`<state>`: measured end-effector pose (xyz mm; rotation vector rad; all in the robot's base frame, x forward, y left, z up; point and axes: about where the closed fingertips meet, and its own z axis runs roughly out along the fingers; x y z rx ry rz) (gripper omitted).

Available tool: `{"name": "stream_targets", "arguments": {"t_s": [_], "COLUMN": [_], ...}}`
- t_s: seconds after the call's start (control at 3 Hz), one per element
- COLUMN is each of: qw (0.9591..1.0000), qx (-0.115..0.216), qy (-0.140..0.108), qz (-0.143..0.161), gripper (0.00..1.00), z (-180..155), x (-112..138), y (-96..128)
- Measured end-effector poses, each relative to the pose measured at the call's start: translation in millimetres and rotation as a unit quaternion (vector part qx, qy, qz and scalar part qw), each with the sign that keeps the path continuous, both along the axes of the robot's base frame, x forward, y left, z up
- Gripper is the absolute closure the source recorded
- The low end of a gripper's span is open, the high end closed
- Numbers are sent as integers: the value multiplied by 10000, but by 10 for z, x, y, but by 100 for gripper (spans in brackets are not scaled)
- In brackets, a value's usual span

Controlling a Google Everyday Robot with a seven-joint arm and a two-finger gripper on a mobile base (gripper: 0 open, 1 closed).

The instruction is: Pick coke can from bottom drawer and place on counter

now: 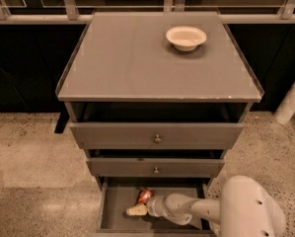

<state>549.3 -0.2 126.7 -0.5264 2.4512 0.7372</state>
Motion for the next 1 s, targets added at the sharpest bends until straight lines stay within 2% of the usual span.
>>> {"name": "stream_targets", "arguments": {"t_s": [0.67,1.0], "qw": [10000,10000], "qx": [-82,-82], "qy": [28,28], "qz": [19,19], "gripper": [0,19], "z": [-26,-26], "x": [-25,-25], "y": [-15,-14]}}
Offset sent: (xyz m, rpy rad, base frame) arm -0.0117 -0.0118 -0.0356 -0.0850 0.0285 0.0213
